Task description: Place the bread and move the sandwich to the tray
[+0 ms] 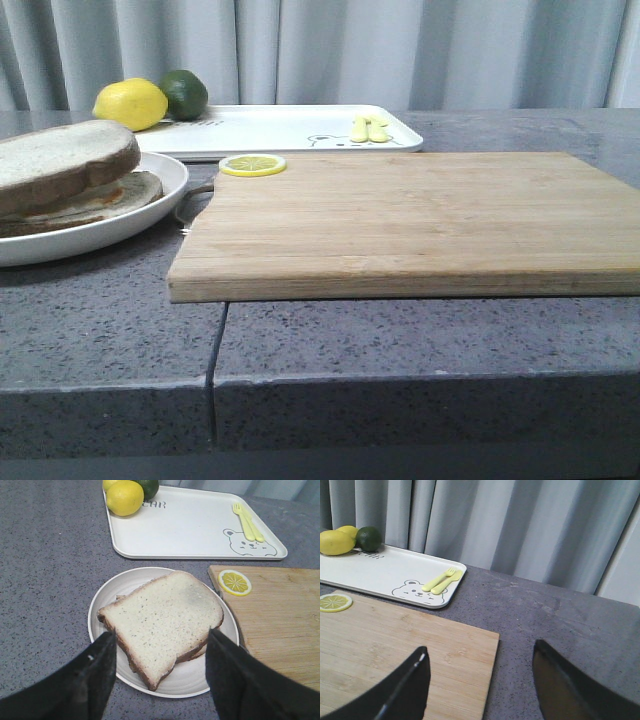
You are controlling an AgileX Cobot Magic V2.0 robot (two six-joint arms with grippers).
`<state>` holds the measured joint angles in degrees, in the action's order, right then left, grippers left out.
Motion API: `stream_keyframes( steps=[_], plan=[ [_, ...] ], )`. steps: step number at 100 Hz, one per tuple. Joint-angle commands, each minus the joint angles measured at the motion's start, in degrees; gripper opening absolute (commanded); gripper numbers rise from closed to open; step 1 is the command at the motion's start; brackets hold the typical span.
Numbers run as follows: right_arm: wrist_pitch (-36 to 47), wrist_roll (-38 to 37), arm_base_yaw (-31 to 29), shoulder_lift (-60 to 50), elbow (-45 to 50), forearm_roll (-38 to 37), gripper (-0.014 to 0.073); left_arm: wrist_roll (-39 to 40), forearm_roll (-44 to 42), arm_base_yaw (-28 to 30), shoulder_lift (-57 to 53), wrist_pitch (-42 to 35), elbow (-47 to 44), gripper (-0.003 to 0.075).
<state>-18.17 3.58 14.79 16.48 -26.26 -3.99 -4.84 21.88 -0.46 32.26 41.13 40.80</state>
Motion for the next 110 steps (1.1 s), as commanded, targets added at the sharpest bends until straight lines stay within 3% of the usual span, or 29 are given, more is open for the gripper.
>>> stream_keyframes(
  steps=[1,45,62,81,110],
  plan=[
    [4.9,0.0,-0.5,0.4,-1.4,-0.8,0.0458,0.1,1.4,0.0,0.6,-4.1,2.0,0.0366],
    [4.9,0.0,-0.5,0.4,-1.4,-0.8,0.0458,0.7,1.3,0.0,1.1,-7.4,2.0,0.0365],
    [4.9,0.0,-0.5,0.4,-1.4,-0.8,0.0458,6.6,-0.4,0.0,5.7,-7.4,2.0,0.0365],
    [4.9,0.0,-0.5,0.4,-1.4,-0.8,0.0458,7.8,-0.4,0.2,12.1,-7.5,2.0,0.0364],
    [4.5,0.0,-0.5,0.4,-1.4,-0.8,0.0458,8.1,0.5,5.8,17.0,-8.7,2.0,0.0333]
  ],
)
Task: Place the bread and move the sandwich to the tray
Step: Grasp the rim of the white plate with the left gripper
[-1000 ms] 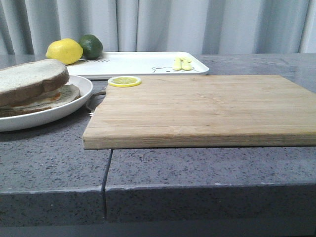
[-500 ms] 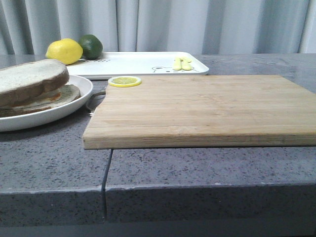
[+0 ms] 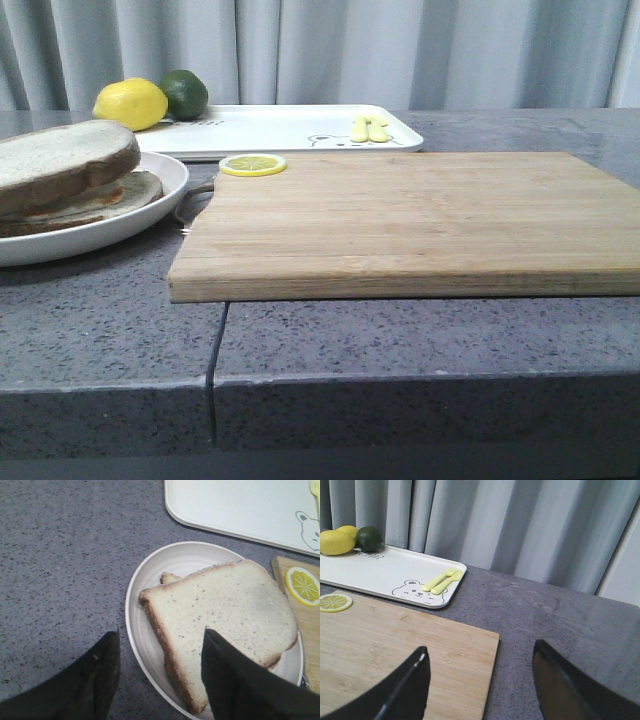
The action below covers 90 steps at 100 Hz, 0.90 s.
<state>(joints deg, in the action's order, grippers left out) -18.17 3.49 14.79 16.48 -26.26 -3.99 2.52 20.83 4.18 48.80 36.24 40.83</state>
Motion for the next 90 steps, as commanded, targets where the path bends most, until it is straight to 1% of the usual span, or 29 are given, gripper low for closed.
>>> stream_keyframes(
  steps=[1,55,90],
  plan=[
    [4.5,0.1,-0.5,0.4,-1.4,-0.8,0.0458,0.7,1.6,1.3,0.6,-3.8,2.0,0.0333],
    [4.6,0.1,-0.5,0.4,-1.4,-0.8,0.0458,0.7,1.6,1.7,8.8,-3.8,2.0,0.0333],
    [4.6,0.1,-0.5,0.4,-1.4,-0.7,0.0458,0.7,1.7,1.6,12.2,-3.8,2.0,0.0333]
  ],
)
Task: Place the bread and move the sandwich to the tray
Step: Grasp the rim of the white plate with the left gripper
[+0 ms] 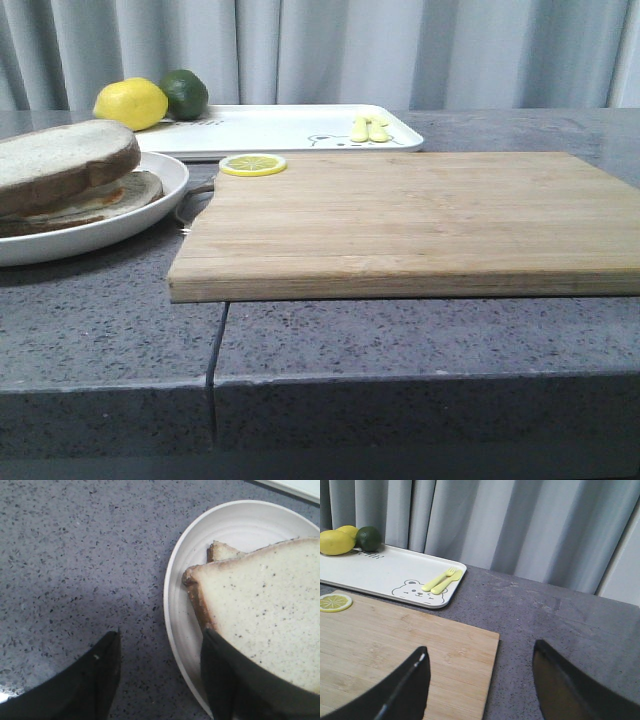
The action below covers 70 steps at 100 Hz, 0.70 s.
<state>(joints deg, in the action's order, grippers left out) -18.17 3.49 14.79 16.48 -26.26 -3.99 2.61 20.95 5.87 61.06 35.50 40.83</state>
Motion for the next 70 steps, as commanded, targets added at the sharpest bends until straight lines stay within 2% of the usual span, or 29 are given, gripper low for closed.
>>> stream_keyframes(
  steps=[1,70],
  plan=[
    [4.6,0.1,-0.5,0.4,-1.4,-0.7,0.0458,0.6,1.6,-0.1,-0.1,-3.0,2.0,0.0333],
    [4.6,0.1,-0.5,0.4,-1.4,-0.6,0.0458,0.6,6.3,-0.1,6.1,-4.4,2.0,0.0333]
  ],
)
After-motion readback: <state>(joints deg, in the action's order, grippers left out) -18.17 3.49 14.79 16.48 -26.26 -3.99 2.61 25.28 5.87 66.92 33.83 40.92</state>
